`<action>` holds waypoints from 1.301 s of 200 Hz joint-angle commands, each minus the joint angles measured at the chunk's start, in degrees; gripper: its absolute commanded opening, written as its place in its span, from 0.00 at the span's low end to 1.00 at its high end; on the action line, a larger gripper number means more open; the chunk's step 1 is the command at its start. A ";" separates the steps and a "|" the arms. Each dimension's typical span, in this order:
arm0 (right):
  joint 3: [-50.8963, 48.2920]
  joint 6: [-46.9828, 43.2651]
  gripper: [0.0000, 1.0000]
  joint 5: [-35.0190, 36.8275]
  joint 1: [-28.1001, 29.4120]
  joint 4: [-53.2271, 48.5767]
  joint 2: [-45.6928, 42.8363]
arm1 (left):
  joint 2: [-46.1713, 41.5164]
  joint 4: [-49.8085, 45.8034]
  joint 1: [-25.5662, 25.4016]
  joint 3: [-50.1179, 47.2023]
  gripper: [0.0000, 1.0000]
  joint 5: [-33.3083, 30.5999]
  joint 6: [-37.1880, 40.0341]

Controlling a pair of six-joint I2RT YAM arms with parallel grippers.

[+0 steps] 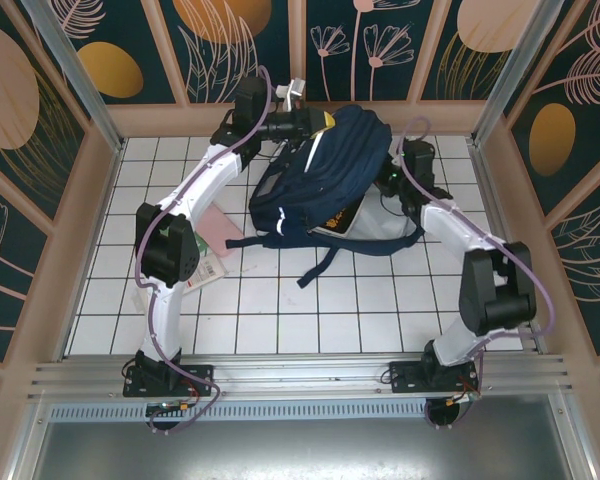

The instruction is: Pack books, pencil case, and school supplies into a backpack

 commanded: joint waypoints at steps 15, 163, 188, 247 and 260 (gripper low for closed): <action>-4.44 -0.94 0.78 3.60 -2.48 -3.72 -8.06 | -1.84 10.44 0.80 3.98 0.00 -0.83 -0.76; -16.55 -4.69 0.73 25.72 -2.18 -16.06 -37.64 | 13.37 -12.57 -9.16 14.75 0.49 -12.73 13.69; -15.32 -6.98 0.73 21.92 -1.25 -16.00 -36.76 | 4.58 -16.17 -9.02 9.02 0.58 -19.31 18.66; -11.82 -13.51 0.73 24.23 10.30 -16.02 -31.35 | -23.65 -12.99 -4.64 -21.29 0.68 -31.77 20.90; -11.63 -14.22 0.73 24.70 13.38 -15.39 -29.53 | -30.85 -11.49 -3.01 -28.65 0.70 -33.47 21.34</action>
